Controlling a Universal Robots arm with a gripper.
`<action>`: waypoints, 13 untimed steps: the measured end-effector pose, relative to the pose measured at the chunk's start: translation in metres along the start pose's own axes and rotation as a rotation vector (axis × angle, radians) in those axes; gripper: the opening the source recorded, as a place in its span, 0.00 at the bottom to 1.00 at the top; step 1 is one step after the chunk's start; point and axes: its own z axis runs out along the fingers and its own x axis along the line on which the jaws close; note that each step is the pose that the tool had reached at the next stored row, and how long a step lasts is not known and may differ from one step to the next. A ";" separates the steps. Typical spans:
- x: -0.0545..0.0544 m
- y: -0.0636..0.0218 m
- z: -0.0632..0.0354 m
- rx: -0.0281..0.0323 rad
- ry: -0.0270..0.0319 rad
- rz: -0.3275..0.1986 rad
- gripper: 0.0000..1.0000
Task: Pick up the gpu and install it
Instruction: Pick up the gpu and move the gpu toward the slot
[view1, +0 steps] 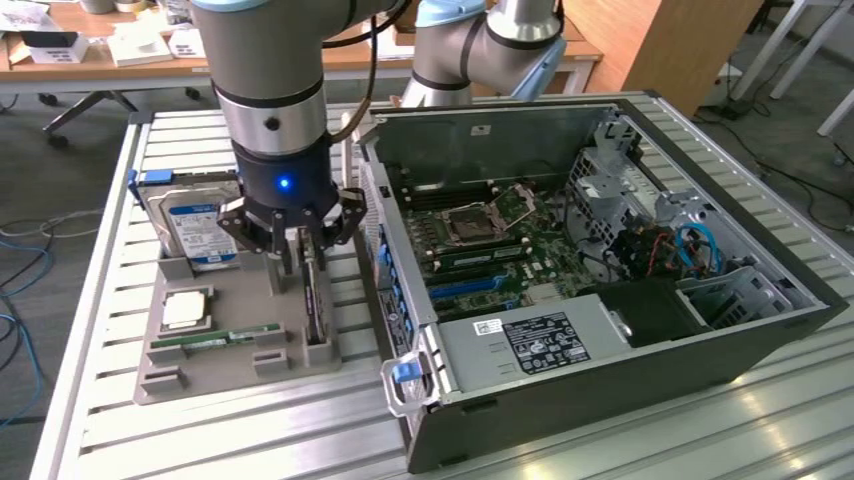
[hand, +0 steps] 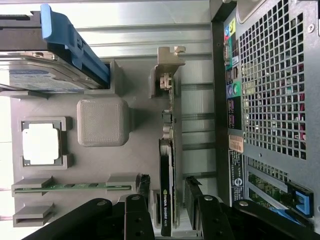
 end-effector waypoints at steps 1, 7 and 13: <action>0.000 0.0000 0.0000 0.0001 0.0001 0.000 0.41; 0.000 -0.0001 -0.0002 0.0003 0.0003 0.000 0.41; 0.000 -0.0001 -0.0002 0.0003 0.0004 0.000 0.48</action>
